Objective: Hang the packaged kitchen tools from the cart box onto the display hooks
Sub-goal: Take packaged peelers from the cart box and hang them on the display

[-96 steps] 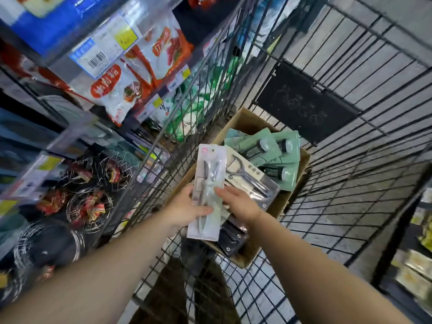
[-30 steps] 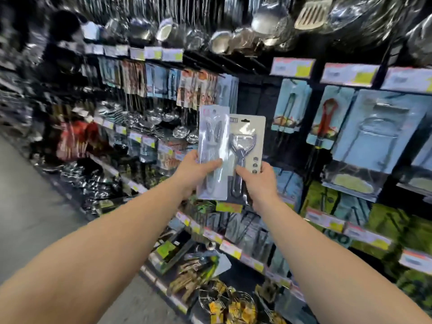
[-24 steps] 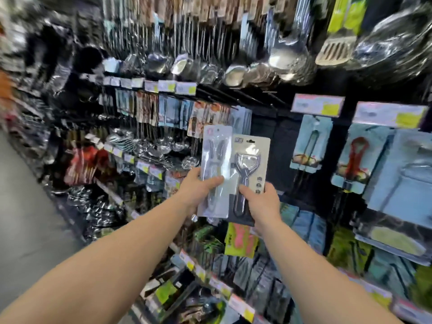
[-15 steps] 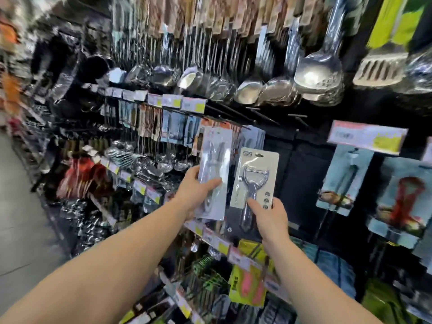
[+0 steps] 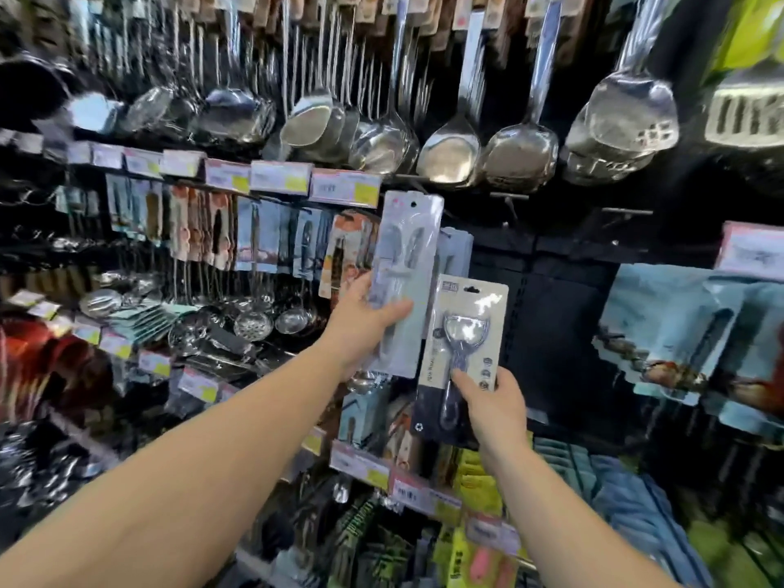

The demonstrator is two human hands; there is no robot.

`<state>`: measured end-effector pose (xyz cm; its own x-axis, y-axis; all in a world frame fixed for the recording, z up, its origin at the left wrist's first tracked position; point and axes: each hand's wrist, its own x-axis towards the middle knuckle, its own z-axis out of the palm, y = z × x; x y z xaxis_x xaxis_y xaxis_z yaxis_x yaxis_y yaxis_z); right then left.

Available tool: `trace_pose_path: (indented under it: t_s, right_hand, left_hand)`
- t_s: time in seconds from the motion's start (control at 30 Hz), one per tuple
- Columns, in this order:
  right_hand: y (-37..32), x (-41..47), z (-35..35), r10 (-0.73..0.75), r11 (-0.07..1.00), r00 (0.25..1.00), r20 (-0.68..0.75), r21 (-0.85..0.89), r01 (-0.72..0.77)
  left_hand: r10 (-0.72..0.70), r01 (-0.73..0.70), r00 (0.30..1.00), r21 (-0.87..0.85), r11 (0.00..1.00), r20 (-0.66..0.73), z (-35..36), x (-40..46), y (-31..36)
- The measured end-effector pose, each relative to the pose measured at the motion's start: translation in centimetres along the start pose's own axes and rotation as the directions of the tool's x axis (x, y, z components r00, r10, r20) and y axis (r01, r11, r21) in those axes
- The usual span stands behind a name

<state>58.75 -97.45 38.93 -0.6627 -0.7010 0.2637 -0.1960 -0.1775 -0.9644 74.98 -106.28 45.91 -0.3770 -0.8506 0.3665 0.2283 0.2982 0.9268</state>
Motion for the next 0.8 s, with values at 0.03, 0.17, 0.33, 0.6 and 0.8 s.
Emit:
trace_pose_path:
  t_s: [0.03,0.17,0.33,0.6,0.8]
  right_hand:
    - [0.1,-0.1,0.4,0.001,1.0,1.0,-0.018,0.01,0.0]
    - [0.5,-0.6,2.0,0.02,0.998,0.995,-0.101,0.055,-0.015]
    - [0.4,-1.1,3.1,0.032,0.998,0.989,-0.143,0.063,-0.023]
    - [-0.2,-0.5,3.5,0.015,0.999,0.986,-0.166,0.039,-0.009]
    - [0.6,-0.8,3.9,0.046,0.999,0.99,-0.137,0.025,-0.042]
  left_hand:
    - [0.01,-0.01,1.0,-0.016,1.0,0.026,-0.3,0.3,-0.2]
    - [-0.023,0.025,0.994,-0.022,0.999,0.104,-1.2,0.7,-0.8]
    - [-0.006,0.014,0.987,-0.048,0.999,0.162,-1.7,0.5,-1.6]
    - [0.02,-0.005,0.99,-0.113,0.994,0.137,-2.2,0.6,-1.8]
    - [-0.012,0.025,0.985,-0.078,0.997,0.172,-2.3,0.7,-1.4]
